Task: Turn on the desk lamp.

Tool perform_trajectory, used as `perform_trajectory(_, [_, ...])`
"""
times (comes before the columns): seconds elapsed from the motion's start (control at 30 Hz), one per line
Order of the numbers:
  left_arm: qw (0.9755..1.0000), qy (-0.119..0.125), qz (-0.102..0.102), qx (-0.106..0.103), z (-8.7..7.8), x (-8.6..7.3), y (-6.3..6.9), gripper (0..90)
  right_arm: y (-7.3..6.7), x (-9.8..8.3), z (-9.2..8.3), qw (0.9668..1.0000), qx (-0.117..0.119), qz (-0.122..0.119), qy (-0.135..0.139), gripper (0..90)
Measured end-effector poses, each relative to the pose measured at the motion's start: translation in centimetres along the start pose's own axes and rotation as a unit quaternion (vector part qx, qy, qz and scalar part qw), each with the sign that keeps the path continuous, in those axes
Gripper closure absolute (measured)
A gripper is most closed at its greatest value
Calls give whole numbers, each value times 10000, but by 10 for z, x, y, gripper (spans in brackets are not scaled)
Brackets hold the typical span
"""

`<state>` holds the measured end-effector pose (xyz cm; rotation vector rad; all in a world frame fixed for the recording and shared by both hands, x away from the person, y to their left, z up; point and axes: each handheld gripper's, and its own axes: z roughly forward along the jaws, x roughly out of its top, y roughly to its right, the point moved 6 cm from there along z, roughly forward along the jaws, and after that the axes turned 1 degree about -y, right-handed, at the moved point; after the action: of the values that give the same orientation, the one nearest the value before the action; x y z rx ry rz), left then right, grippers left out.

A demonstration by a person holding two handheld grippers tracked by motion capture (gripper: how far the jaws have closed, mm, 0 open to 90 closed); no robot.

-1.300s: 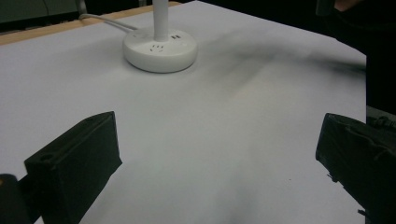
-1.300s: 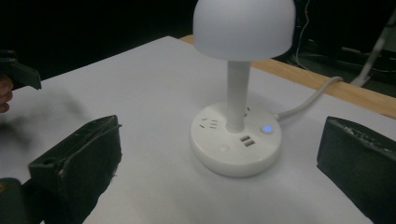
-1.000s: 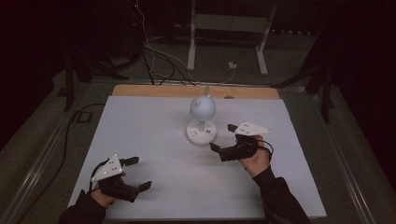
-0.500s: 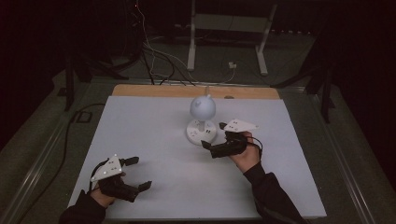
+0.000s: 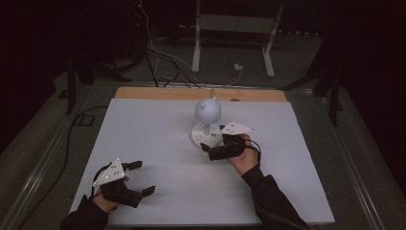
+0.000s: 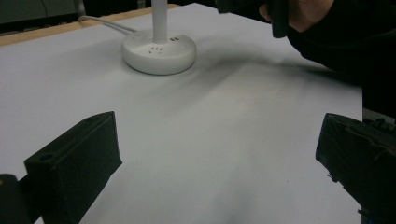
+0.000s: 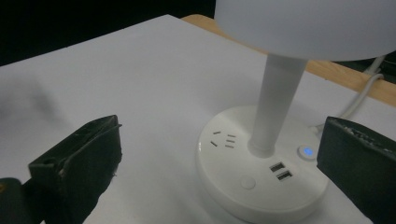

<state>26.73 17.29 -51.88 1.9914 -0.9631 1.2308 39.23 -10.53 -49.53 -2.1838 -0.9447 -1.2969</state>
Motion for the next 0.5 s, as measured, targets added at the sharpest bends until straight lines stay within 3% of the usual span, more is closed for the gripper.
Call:
perform_trajectory(0.43, [10000,2,-23,-6,0,0,0,3,3,-8,16,9994,-184,224,-208,88])
perform_trajectory(0.5, [10000,-7,-9,-4,0,0,0,3,3,-10,17,9991,-242,224,-275,146])
